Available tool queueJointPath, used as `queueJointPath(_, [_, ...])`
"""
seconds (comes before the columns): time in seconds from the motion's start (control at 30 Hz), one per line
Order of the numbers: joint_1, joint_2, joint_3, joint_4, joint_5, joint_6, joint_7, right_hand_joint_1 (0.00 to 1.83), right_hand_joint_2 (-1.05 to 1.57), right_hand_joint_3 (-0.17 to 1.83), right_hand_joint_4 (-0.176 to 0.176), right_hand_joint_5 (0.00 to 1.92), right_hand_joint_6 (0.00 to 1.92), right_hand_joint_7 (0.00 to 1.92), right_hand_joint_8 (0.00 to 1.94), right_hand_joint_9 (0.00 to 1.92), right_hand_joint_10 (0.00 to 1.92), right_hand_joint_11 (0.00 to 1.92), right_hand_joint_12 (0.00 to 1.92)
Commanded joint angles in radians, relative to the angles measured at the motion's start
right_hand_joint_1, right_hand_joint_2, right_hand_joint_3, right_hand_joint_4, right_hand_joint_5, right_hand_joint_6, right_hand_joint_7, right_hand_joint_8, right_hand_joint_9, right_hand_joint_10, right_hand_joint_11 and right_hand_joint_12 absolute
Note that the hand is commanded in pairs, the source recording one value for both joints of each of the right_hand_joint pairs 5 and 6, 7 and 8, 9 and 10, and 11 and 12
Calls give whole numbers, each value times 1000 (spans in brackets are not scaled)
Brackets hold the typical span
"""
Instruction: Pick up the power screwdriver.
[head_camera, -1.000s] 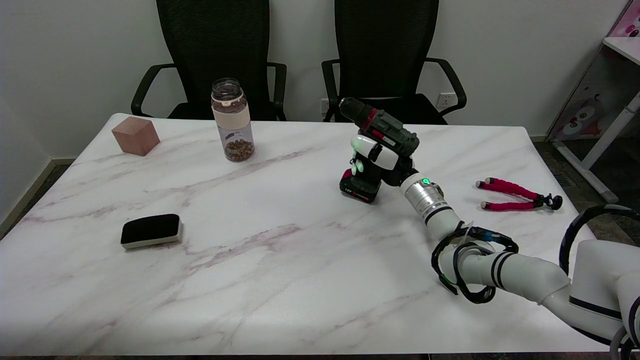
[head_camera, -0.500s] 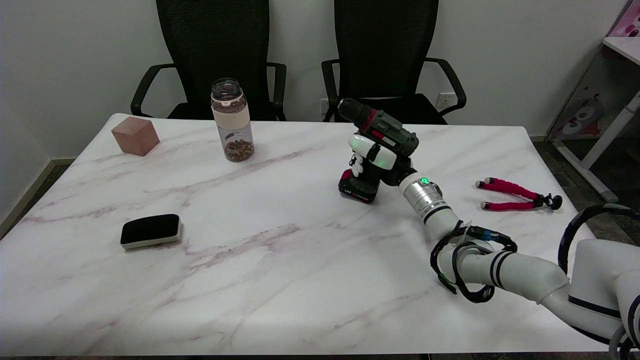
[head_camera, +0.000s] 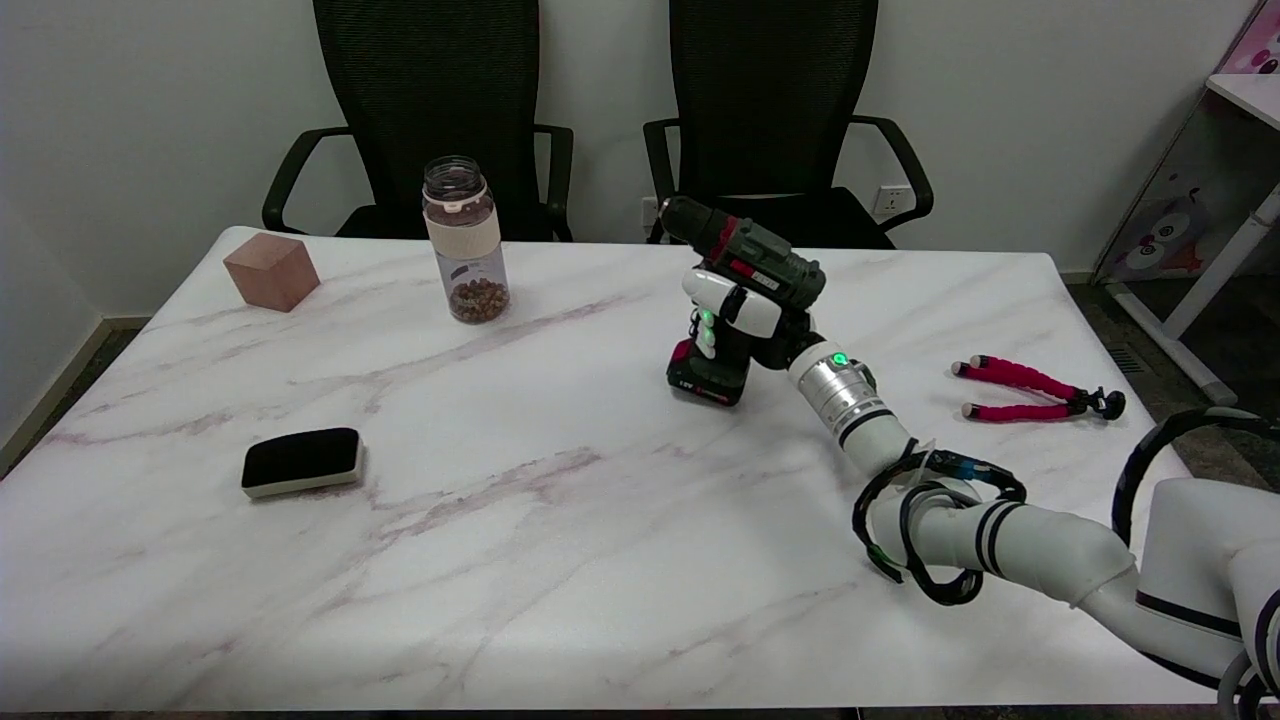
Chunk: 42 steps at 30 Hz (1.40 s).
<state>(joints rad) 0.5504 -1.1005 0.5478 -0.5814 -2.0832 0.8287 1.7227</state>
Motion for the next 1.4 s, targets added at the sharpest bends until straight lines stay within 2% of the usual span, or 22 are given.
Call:
queueJointPath(0.03, [2,52,11,-141,3,59,-24,951,470,750,176,1920,1920,1920,1920,1920,1920,1622,1622])
queueJointPath(0.47, [-1,137,63,-365,-3,64,-134,947,563,732,176,1920,1920,1920,1920,1920,1920,1717,1717])
queueJointPath(1.13, [22,268,112,-591,3,30,-243,953,619,704,176,1920,1920,1920,1920,1920,1920,1762,1762])
queueJointPath(1.4, [25,278,113,-638,5,7,-267,949,626,716,176,1920,1920,1920,1920,1920,1920,1764,1764])
